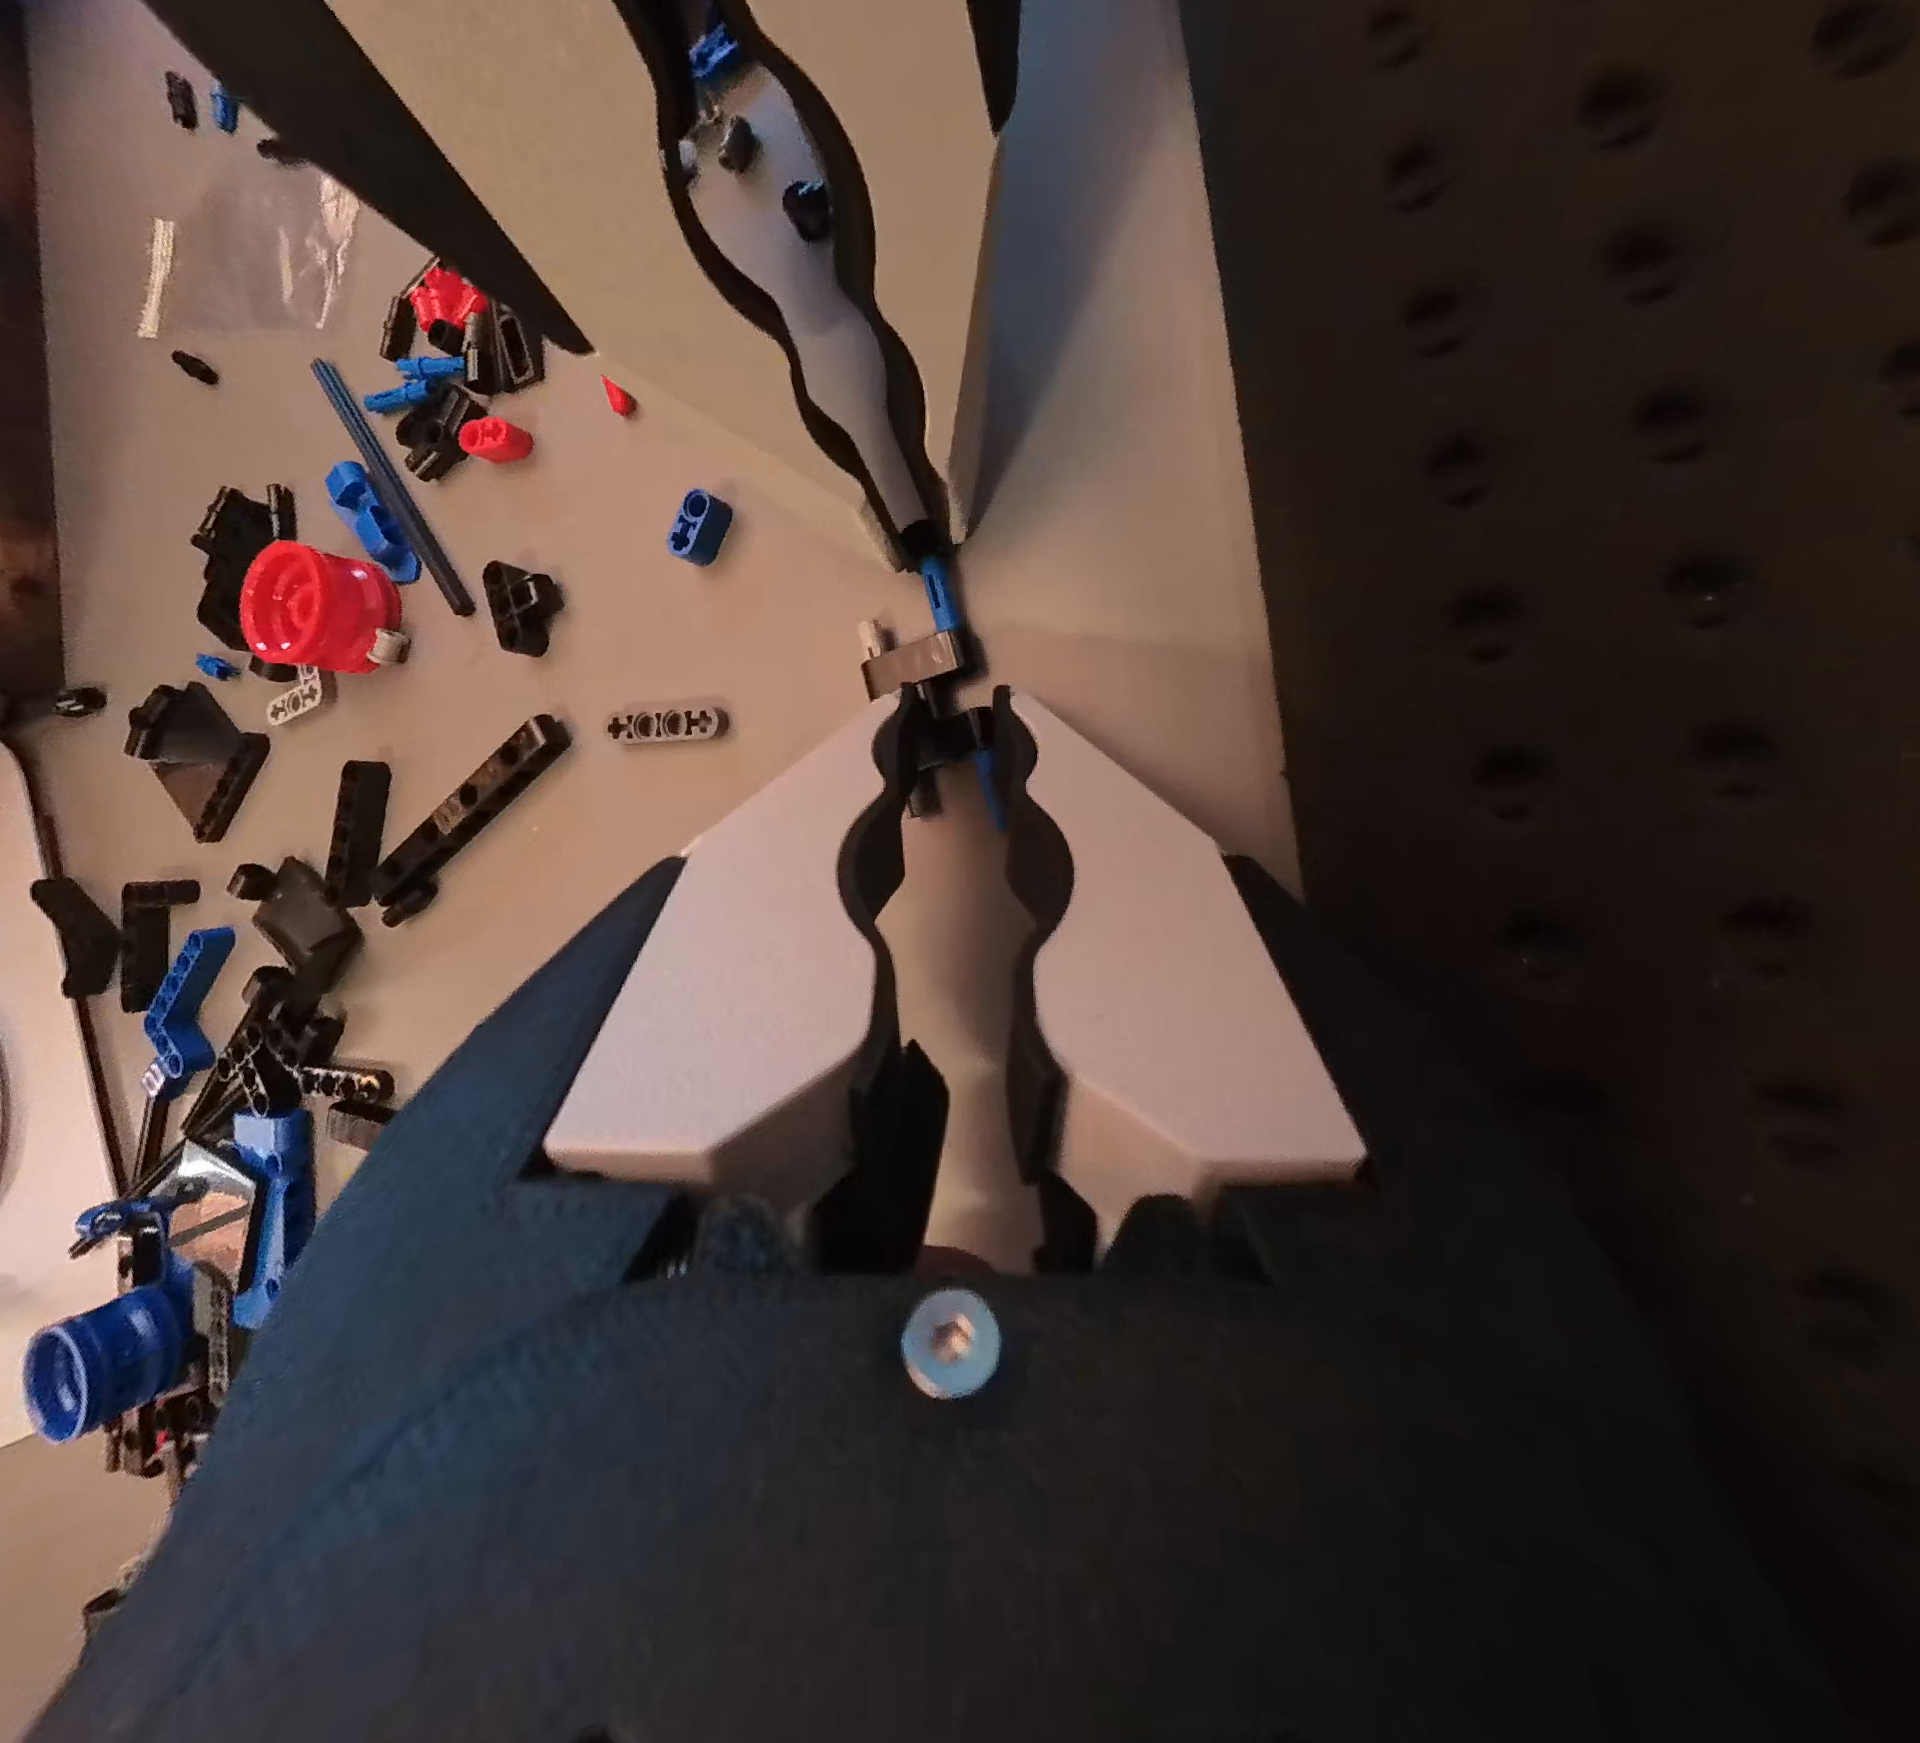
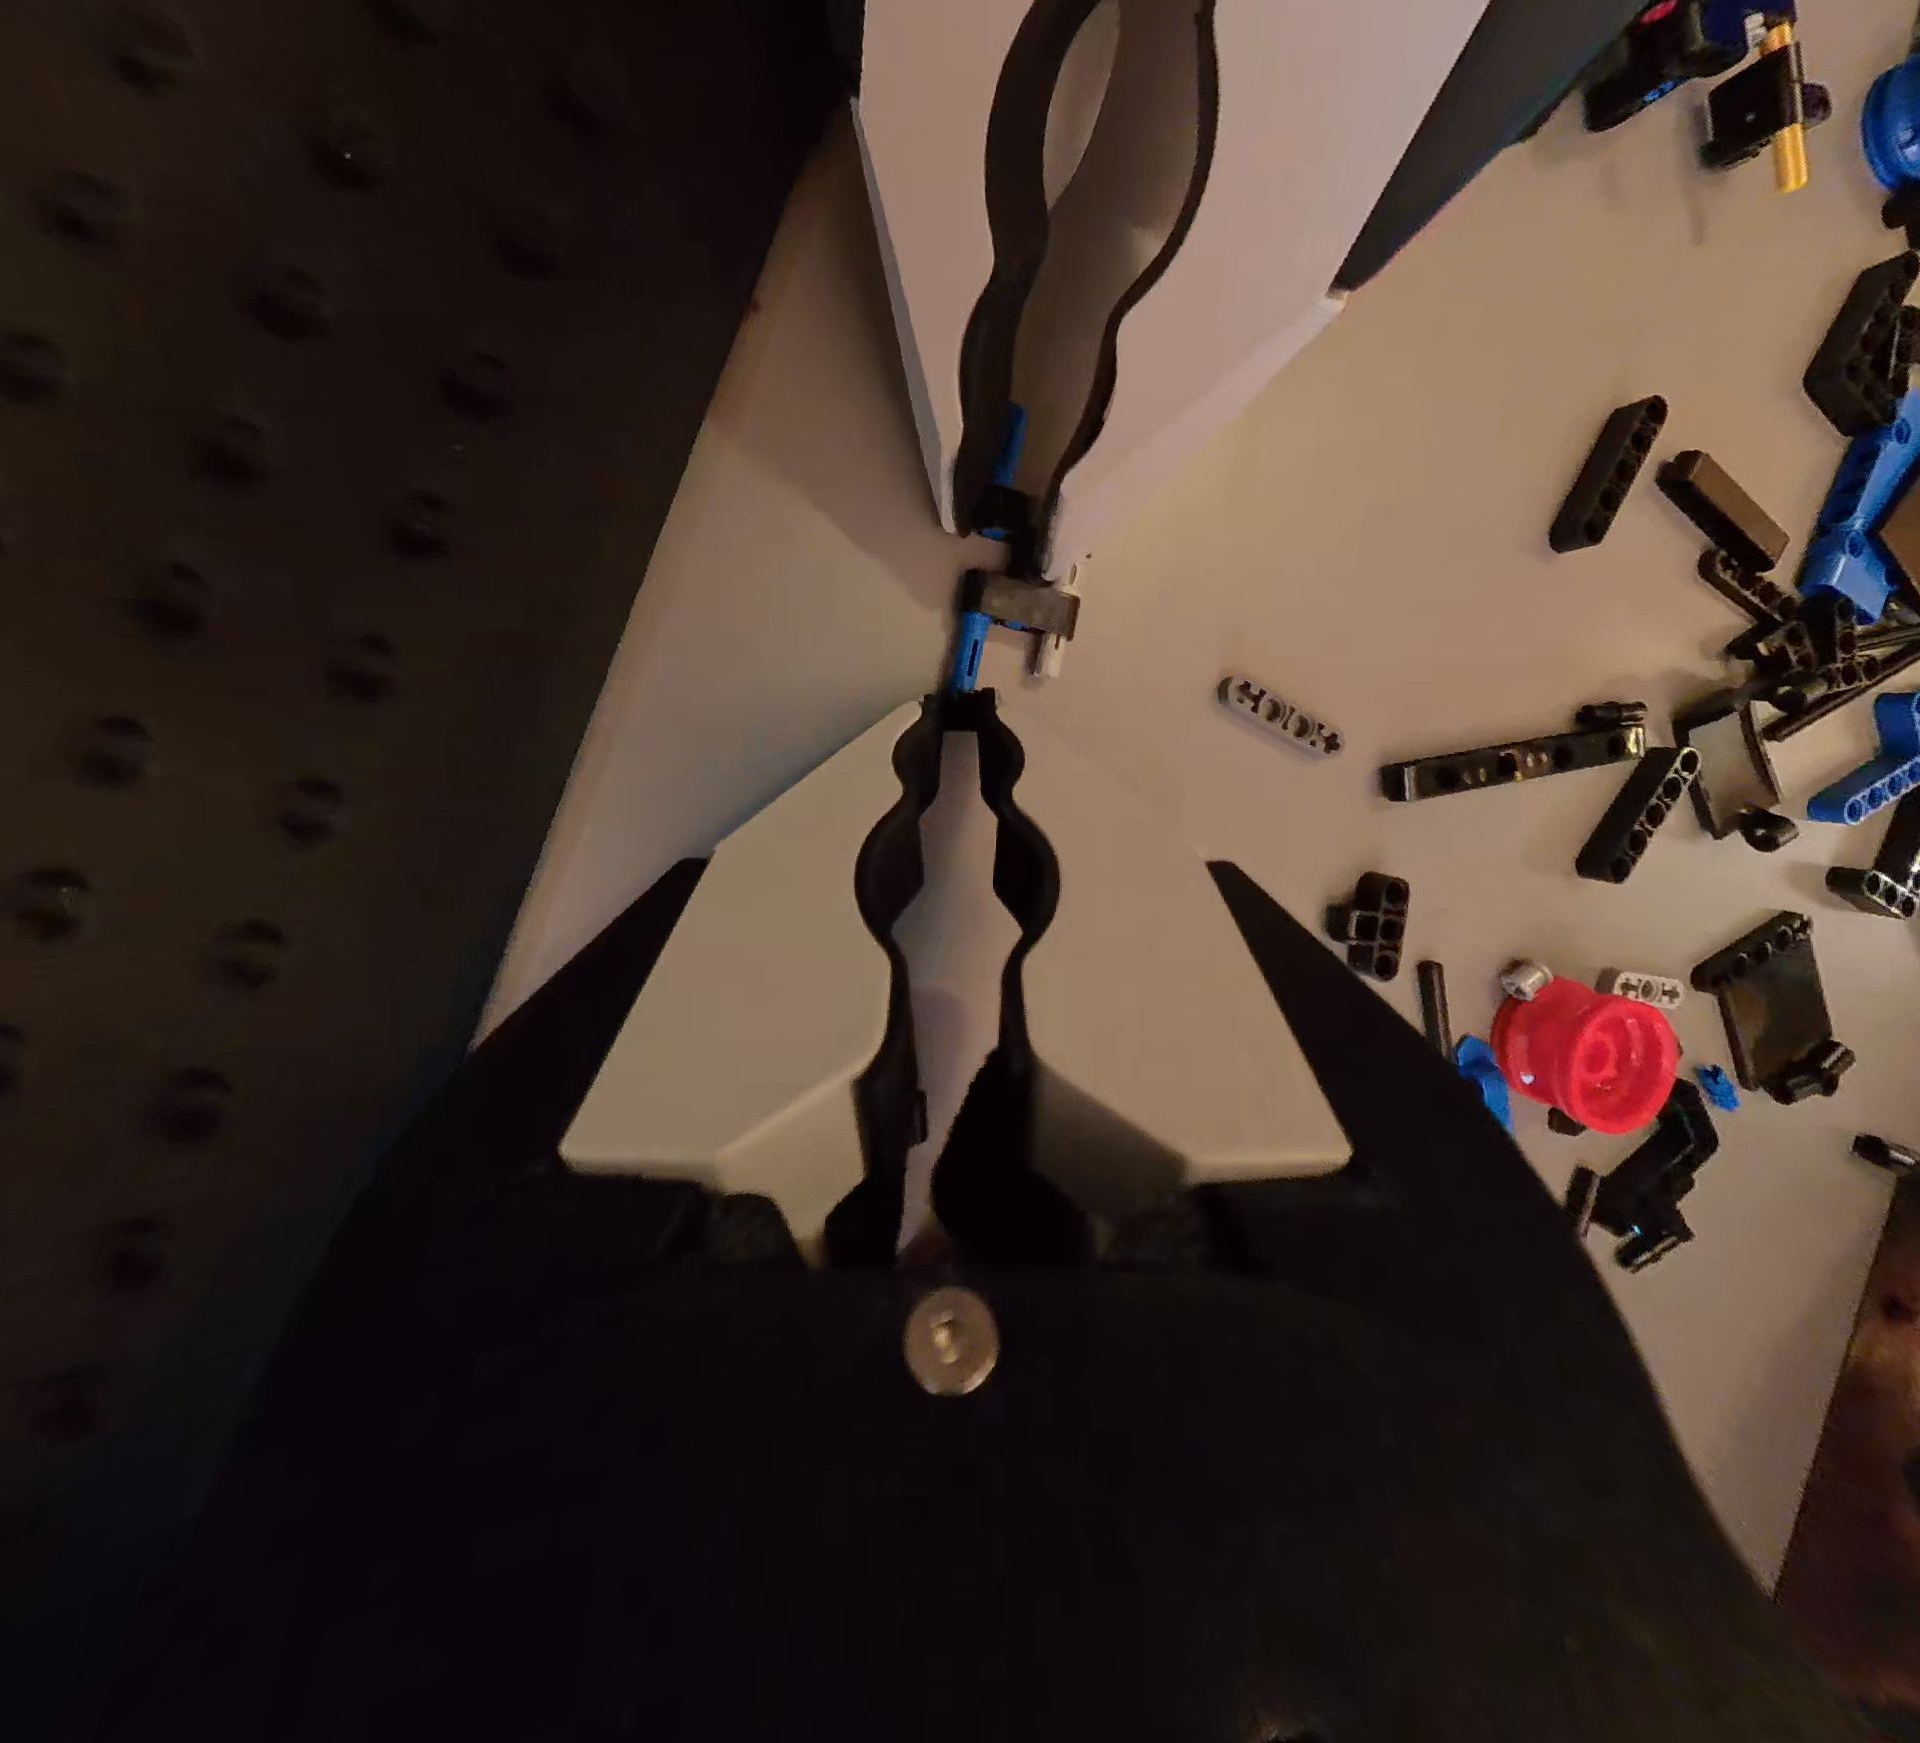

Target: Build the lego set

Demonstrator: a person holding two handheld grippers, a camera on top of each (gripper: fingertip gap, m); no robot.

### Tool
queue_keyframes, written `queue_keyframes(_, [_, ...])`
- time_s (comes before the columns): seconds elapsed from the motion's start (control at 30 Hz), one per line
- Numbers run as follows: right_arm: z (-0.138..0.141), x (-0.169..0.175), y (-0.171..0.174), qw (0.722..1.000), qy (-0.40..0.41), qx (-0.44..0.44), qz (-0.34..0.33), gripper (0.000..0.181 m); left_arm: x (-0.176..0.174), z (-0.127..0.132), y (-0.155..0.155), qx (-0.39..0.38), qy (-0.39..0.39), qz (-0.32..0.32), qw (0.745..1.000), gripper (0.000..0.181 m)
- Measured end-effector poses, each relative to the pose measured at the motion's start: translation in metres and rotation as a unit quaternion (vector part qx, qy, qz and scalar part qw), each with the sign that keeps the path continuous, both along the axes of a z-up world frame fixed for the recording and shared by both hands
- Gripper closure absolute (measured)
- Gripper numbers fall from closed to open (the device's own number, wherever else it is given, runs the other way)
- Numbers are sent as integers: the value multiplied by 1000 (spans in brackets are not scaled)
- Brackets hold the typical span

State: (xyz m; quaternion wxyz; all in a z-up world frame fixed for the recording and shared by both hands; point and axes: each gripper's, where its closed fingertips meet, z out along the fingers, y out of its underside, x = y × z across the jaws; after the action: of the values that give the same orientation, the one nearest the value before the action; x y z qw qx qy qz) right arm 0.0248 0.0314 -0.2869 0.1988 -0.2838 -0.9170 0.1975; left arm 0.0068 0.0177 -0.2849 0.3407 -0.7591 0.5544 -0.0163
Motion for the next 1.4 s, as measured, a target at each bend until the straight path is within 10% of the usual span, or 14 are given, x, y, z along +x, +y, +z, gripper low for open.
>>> queue_keyframes(0.63, [0, -6, -6, 975, -22, -99, -199, 178, 0, 0, 6, 18, -25, 46, 998, 176])
queue_keyframes(1.4, [1, -1, -5, 966, -4, -148, -211, 180, 1, 1, 8, 28, -34, 55, 998, 180])
